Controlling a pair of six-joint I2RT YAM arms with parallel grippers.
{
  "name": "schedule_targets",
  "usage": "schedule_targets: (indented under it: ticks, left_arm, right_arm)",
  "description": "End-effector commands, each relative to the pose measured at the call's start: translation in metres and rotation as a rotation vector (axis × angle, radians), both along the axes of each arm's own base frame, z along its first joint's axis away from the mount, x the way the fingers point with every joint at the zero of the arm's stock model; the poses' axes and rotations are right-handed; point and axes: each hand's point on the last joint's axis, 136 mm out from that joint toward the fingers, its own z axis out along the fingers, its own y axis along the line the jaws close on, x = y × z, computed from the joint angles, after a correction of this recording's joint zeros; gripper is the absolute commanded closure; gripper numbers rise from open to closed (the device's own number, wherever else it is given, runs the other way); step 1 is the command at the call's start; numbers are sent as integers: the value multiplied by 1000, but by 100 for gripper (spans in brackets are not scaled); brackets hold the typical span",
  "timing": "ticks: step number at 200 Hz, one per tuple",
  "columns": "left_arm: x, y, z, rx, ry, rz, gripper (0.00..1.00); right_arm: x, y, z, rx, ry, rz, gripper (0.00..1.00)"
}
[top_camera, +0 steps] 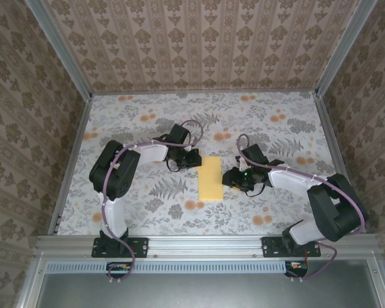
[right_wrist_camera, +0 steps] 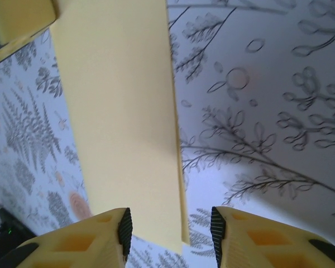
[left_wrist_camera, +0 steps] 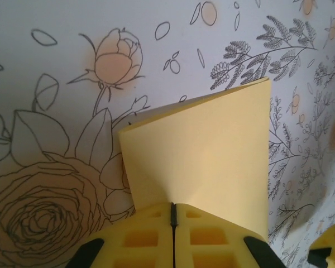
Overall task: Fold a paper plane with a square sheet of paper (fold left side to right side)
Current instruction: First fold the square sheet of paper in half at the center of the table, then fold the triangle a second time at the center of the table.
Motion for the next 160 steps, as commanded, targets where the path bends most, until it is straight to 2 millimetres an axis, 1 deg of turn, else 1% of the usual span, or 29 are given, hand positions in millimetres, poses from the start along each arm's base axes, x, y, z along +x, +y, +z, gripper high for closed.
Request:
schedule_targets:
  ticks: [1, 52, 119, 160]
  left_arm:
    - [-5, 0, -14, 24, 31, 1, 93]
    - [-5, 0, -14, 25, 33, 1, 93]
    - [-7, 0, -17, 27, 39, 0, 93]
    - [-6, 0, -15, 23, 34, 0, 93]
  right_arm:
    - [-18, 10, -4, 71, 86, 58, 58]
    - [-15, 19, -9, 103, 123, 62, 59]
    - [-17, 27, -19, 112, 155, 73, 61]
    - [-14, 32, -19, 127, 144, 75, 62]
